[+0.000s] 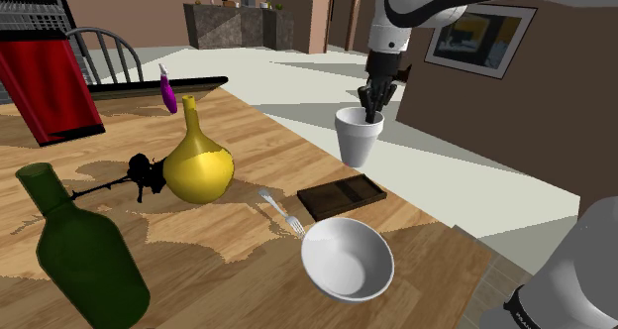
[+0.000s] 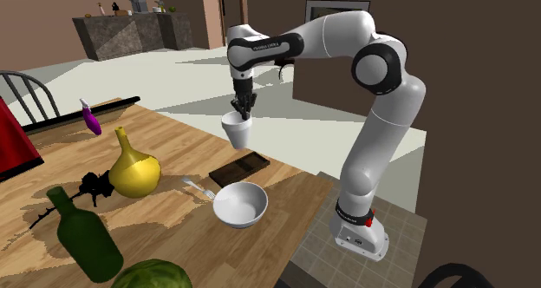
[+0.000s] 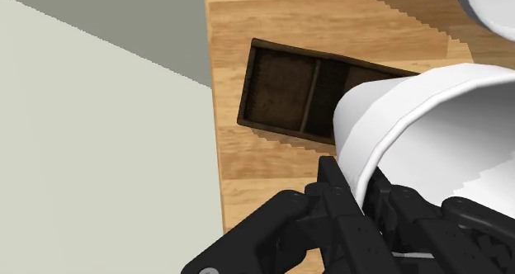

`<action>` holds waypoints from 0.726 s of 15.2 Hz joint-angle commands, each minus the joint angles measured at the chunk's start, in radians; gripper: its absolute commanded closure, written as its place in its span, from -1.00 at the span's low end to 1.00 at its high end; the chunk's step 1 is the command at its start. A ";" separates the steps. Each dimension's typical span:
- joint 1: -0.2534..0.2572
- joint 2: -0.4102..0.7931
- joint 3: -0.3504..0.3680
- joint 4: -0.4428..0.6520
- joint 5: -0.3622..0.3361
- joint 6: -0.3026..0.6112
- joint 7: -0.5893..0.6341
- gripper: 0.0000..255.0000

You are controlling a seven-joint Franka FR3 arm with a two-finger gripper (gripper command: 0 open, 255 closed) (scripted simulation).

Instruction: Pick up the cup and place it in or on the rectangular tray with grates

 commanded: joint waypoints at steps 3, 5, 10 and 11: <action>0.000 0.002 0.000 -0.051 0.001 0.054 -0.001 1.00; 0.000 0.006 0.000 -0.074 0.001 0.080 -0.001 1.00; 0.000 0.019 0.000 -0.128 0.001 0.147 -0.003 1.00; 0.000 0.022 0.000 -0.138 0.002 0.161 -0.003 1.00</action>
